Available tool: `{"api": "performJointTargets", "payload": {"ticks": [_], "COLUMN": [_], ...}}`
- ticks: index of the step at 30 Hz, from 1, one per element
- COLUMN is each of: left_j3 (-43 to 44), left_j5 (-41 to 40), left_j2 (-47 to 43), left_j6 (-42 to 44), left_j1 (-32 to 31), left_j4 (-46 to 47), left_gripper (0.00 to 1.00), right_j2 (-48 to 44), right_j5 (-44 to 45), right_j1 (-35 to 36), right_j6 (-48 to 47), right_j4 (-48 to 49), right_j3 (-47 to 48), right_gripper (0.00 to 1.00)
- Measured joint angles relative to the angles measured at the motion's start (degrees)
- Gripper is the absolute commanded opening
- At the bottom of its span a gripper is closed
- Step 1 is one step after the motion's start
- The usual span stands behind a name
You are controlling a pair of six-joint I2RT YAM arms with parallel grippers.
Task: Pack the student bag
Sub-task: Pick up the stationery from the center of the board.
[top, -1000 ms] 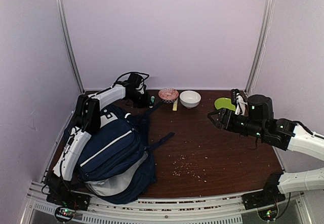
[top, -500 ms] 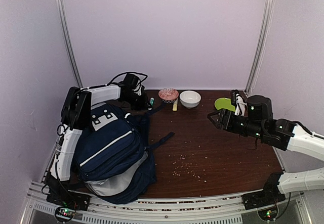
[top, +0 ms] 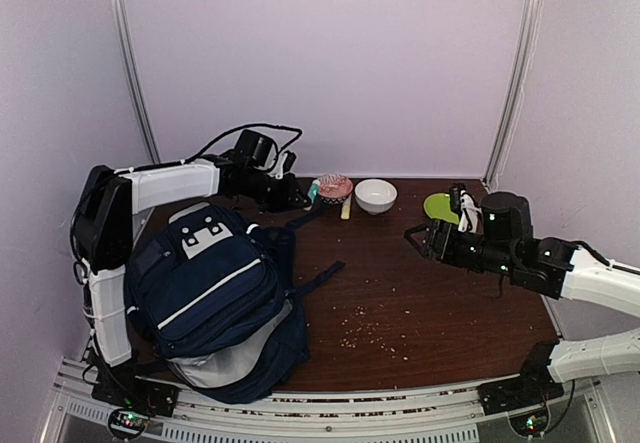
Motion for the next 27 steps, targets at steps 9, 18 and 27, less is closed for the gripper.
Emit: {"api": "performJointTargets", "payload": {"ticks": [9, 18, 27], "left_j3": [-16.1, -24.2, -26.8], "left_j5": [2.1, 4.2, 4.5], "left_j2": [-15.3, -23.1, -27.3], "left_j6": [-1.3, -4.3, -4.8], "left_j1": [-9.3, -17.1, -18.2], "left_j4": [10.0, 18.6, 21.8], "left_gripper": [0.18, 0.19, 0.19], "right_j2": [5.9, 15.0, 17.0], "right_j5": [-7.0, -11.0, -11.8], "right_j1": [0.1, 2.4, 5.4], "right_j6": [7.4, 18.6, 23.0], "right_j4": [14.3, 33.3, 41.4], "right_j3": [-1.0, -3.7, -3.0], "right_gripper": [0.75, 0.75, 0.72]}}
